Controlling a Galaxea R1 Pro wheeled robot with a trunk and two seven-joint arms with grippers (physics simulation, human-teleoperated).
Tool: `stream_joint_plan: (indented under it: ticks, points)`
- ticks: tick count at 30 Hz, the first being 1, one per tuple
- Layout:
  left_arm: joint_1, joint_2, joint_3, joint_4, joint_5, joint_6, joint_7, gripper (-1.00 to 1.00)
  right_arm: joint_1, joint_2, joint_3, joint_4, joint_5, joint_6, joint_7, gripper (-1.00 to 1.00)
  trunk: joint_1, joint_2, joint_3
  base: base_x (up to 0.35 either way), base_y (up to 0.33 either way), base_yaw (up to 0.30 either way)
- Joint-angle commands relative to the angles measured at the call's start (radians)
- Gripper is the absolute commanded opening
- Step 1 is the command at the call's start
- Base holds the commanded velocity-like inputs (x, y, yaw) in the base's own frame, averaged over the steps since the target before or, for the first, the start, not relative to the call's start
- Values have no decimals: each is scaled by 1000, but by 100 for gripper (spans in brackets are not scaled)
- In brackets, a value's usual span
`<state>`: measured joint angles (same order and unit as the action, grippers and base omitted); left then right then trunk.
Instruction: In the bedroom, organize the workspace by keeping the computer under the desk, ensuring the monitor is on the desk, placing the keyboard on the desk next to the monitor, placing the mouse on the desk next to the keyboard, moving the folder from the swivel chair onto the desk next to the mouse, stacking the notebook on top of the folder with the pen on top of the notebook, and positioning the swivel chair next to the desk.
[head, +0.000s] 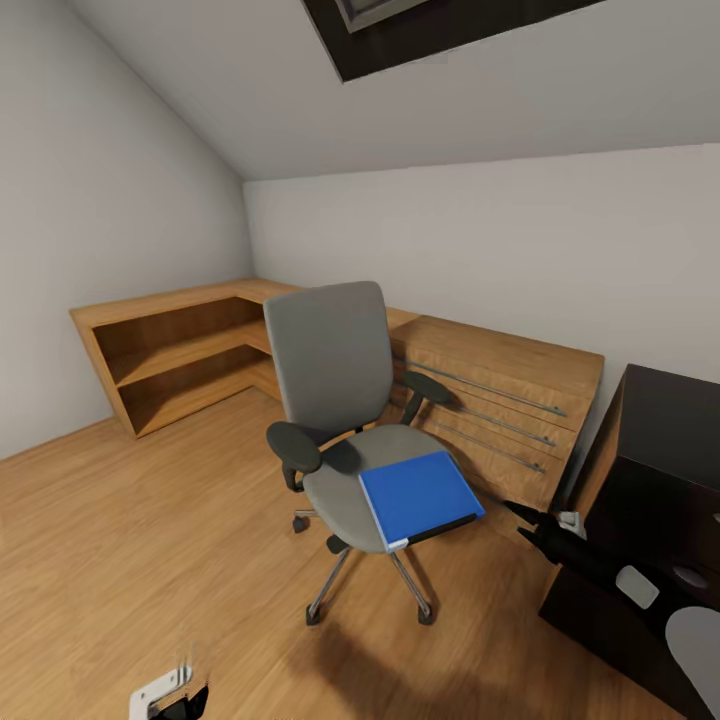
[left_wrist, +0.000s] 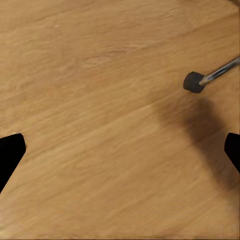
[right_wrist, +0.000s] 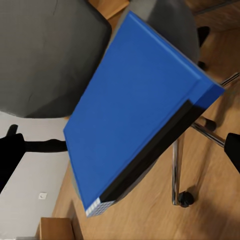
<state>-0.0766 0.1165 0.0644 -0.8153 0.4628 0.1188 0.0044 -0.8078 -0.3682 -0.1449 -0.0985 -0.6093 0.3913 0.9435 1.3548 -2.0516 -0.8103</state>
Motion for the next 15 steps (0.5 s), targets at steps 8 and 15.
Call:
stream_joint_plan:
  ticks: [8, 15]
  points:
    - [0, 0, 2, 16, 10, 5, 0, 100, -1, 5, -6, 9, 4, 5, 3, 100, 0, 0, -1, -39, -112, 0]
    - [0, 0, 7, 16, 10, 5, 5, 100, -1, 22, -4, 11, 9, 0, 2, 100, 19, -35, -17, -4, -10, 0]
